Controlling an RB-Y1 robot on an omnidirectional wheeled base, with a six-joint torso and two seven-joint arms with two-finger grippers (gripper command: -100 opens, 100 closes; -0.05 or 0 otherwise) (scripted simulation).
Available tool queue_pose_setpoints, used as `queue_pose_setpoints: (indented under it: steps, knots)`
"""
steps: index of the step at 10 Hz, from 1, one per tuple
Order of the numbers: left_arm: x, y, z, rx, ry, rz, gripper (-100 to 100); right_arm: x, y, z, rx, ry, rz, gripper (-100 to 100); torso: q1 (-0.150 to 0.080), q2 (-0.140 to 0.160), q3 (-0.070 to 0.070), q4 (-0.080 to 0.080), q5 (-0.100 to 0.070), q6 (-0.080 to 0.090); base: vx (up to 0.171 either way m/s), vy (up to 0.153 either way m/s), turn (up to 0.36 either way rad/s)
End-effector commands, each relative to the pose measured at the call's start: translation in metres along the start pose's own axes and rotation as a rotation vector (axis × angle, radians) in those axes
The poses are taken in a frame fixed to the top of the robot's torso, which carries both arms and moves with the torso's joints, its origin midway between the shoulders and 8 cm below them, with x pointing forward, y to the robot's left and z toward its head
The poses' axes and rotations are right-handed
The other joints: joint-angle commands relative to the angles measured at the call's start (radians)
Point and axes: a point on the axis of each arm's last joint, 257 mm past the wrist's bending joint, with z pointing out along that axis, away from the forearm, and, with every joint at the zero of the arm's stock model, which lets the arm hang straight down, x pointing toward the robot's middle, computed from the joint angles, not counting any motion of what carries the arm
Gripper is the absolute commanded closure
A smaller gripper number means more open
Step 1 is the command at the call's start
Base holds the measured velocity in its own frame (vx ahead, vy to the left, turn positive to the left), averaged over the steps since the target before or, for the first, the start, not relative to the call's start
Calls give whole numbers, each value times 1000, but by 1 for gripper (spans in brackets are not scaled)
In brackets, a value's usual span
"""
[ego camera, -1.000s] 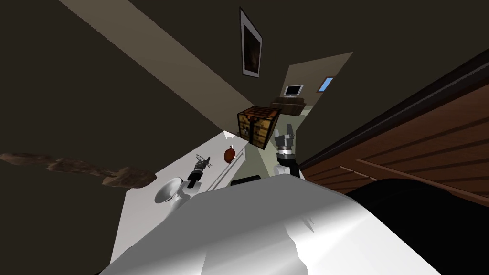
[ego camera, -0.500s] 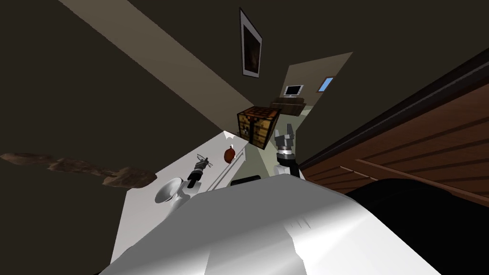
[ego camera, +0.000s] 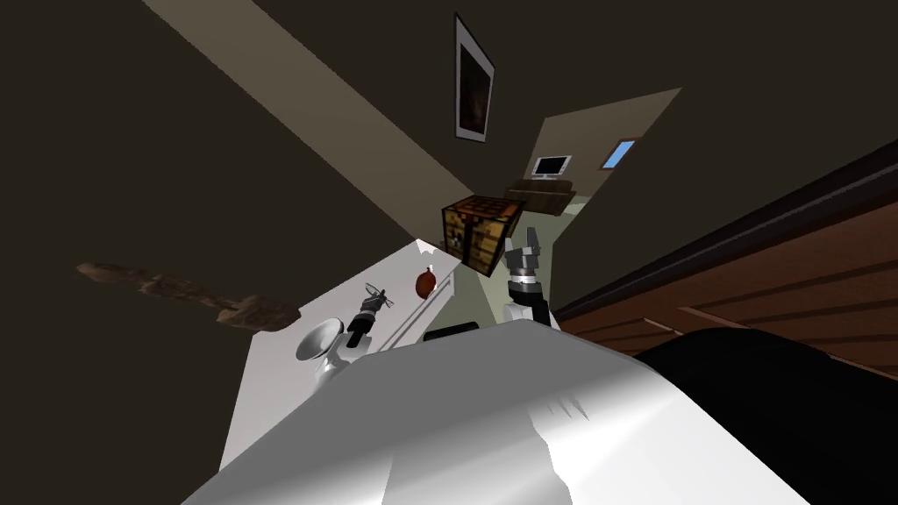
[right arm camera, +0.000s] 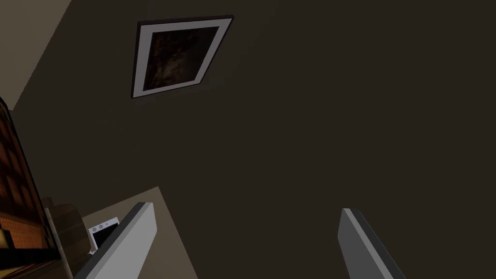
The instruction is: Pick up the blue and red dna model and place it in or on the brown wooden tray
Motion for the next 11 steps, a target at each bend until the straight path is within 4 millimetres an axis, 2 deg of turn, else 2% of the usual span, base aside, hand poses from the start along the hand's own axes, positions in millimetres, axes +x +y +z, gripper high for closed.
queue_pose_setpoints:
  steps: [1, 2, 3, 4, 7, 11]
  knots:
    - [0, -11, -2, 21, 2, 4, 100, 0, 0, 0, 0, 0, 0, 0, 0, 0, 0, 0, 0, 0, 17, 0, 114]
    - [2, -6, 0, 11, 2, 1, 100, 0, 0, 0, 0, 0, 0, 0, 0, 0, 0, 0, 0, 0, 6, -3, 23]
    - [2, -7, -1, 13, 3, 2, 0, 0, 0, 0, 0, 0, 0, 0, 0, 0, 0, 0, 0, 1, 0, 0, 0]
    - [10, -10, -7, 22, 4, -13, 100, 0, 0, 0, 0, 0, 0, 0, 0, 0, 0, 0, 0, 1, -111, -17, 31]
    - [7, -24, -12, 66, -27, -24, 100, 0, 0, 0, 0, 0, 0, 0, 0, 14, 4, -6, 8, -2, -157, -39, -28]
    - [1, -36, -17, 115, -65, -16, 100, 0, 0, 0, 0, 0, 0, 0, 1, 6, -1, -7, 10, 0, -49, -42, -75]
